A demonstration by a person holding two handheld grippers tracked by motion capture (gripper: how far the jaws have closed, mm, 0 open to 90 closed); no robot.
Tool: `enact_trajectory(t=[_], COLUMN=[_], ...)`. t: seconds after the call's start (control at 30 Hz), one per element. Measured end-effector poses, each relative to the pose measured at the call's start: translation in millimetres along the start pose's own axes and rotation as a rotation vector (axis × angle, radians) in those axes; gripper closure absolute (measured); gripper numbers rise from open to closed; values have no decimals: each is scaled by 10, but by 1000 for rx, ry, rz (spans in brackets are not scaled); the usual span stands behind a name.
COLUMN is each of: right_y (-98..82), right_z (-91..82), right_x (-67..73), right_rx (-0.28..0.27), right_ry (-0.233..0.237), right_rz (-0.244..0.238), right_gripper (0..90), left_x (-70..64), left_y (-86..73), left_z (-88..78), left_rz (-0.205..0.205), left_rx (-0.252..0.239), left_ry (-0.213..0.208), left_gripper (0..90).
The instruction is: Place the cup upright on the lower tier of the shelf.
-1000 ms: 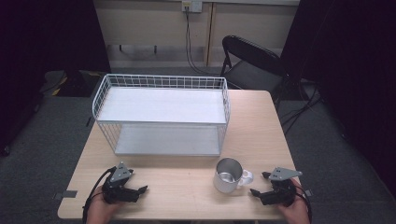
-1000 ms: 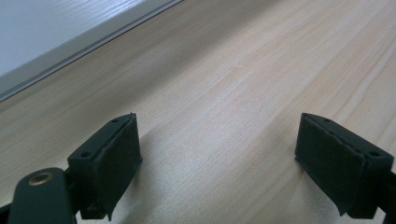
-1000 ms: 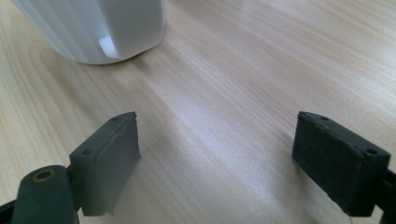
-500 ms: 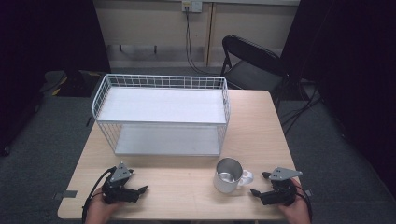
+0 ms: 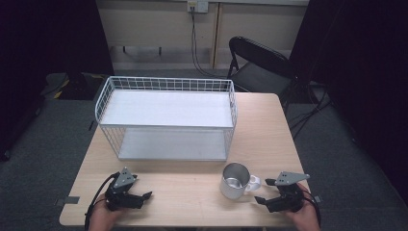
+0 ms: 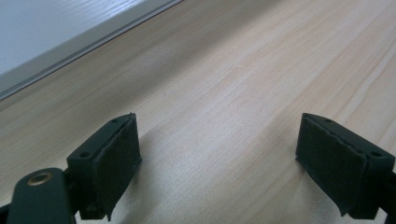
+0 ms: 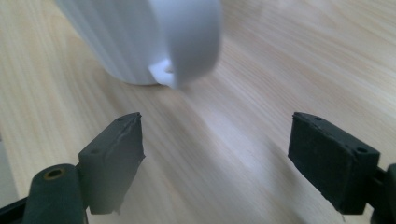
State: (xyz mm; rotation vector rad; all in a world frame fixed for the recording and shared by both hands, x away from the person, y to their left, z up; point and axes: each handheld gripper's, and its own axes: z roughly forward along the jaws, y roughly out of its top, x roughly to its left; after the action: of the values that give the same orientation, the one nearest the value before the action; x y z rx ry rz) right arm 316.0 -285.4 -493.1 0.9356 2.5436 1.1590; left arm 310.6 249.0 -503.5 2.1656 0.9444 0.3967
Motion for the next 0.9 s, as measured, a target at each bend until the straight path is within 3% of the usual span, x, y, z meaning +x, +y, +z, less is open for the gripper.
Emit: enact_trajectory(t=[0.13, 0.4, 0.9], right_y=[87, 199, 329], right_z=[5, -36, -48], right_x=[59, 83, 123], right_rx=[1, -34, -45], right_ry=[15, 45, 89], right_rz=[-29, -34, -72], right_gripper=[164, 169, 230], left_x=[-2, -3, -3], left_y=[-1, -1, -1], left_z=[0, -1, -1], left_rz=[-1, -3, -3], left_rx=[0, 0, 0], left_ry=[1, 2, 2], left_gripper=[130, 130, 131])
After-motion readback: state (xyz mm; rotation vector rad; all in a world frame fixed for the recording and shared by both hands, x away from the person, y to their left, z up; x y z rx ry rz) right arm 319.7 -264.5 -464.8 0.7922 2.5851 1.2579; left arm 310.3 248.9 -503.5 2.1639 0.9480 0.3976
